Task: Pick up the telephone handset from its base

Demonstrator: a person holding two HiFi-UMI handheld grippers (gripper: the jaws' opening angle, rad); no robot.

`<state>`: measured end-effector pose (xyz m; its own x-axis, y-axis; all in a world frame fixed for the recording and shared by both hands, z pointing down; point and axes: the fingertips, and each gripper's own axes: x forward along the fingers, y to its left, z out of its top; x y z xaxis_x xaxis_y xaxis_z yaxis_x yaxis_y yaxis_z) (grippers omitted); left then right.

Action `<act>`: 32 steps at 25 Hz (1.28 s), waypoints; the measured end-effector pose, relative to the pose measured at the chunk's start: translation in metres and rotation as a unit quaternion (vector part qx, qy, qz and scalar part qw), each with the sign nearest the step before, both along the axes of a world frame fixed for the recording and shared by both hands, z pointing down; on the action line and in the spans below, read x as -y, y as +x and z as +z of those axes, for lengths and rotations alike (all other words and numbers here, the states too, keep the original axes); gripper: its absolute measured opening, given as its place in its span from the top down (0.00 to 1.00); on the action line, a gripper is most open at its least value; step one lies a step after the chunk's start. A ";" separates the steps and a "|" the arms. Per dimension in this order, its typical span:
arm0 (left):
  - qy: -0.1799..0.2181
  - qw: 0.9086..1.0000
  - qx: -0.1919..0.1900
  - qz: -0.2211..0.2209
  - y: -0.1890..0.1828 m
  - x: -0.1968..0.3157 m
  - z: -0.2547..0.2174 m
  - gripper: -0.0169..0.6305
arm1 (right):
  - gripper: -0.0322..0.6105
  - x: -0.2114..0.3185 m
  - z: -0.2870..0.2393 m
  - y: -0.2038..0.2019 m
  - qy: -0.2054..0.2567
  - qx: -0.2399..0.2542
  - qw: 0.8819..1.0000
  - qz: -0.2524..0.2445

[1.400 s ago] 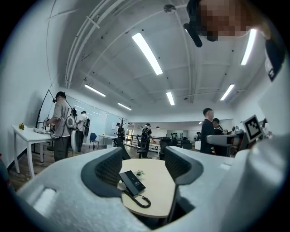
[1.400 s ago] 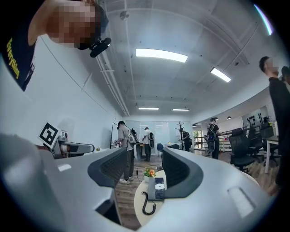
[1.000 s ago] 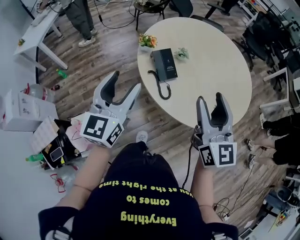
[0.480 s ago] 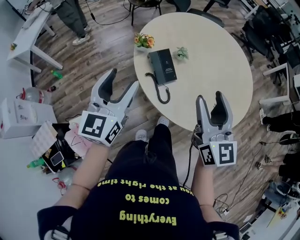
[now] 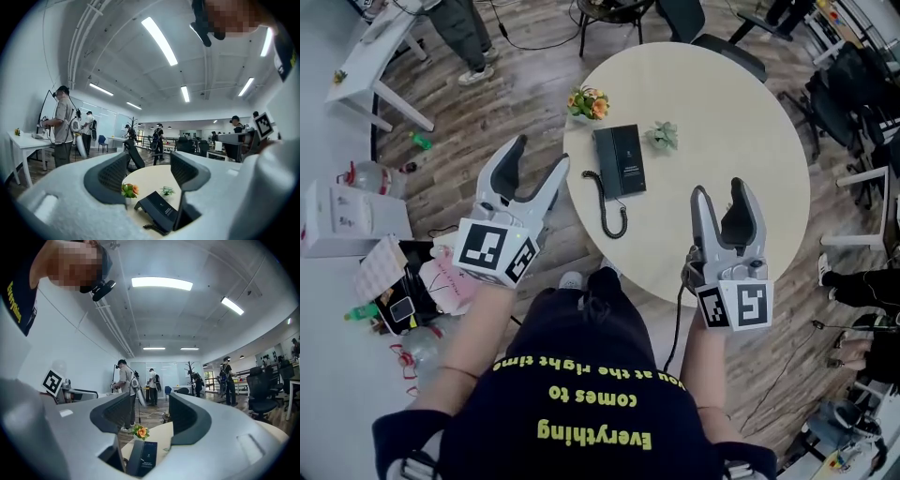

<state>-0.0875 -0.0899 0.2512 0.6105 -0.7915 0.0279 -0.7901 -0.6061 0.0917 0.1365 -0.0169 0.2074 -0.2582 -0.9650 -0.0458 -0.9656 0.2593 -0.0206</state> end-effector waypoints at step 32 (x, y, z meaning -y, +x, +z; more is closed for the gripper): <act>-0.045 0.999 0.013 -0.017 0.061 0.093 0.062 0.52 | 0.55 0.114 0.061 0.044 -0.058 0.006 0.997 -0.043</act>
